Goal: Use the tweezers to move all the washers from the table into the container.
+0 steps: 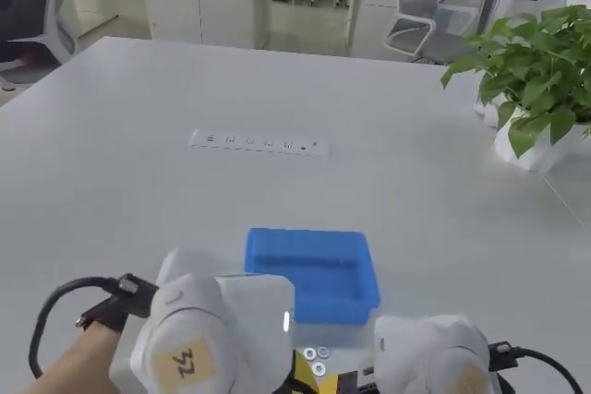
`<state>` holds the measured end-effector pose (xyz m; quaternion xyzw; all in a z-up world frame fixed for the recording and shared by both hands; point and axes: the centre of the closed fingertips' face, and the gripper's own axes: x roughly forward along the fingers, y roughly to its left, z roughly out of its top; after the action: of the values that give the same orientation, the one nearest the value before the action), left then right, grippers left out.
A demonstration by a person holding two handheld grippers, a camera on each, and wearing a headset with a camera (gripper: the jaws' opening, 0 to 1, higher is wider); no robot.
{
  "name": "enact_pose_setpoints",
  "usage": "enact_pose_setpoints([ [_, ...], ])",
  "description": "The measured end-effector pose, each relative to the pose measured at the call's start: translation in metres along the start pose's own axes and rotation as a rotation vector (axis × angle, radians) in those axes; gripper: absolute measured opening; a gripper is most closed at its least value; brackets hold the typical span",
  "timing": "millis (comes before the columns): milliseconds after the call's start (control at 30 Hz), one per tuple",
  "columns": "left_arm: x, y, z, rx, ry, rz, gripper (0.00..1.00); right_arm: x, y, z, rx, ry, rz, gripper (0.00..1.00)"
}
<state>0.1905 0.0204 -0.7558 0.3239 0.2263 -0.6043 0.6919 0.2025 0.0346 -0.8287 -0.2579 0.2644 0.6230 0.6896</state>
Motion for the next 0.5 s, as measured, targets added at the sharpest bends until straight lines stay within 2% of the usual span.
enact_pose_setpoints([
  [133, -0.003, 0.004, -0.001, 0.037, -0.005, 0.038, 0.00, 0.003, -0.008, 0.006, -0.040, -0.004, -0.047, 0.07],
  [233, -0.006, 0.013, -0.003, 0.073, 0.019, 0.079, 0.00, 0.005, -0.019, 0.012, -0.050, -0.016, -0.082, 0.07],
  [500, -0.008, 0.028, -0.007, 0.066, 0.039, 0.095, 0.00, 0.009, -0.033, 0.018, -0.045, -0.036, -0.095, 0.08],
])
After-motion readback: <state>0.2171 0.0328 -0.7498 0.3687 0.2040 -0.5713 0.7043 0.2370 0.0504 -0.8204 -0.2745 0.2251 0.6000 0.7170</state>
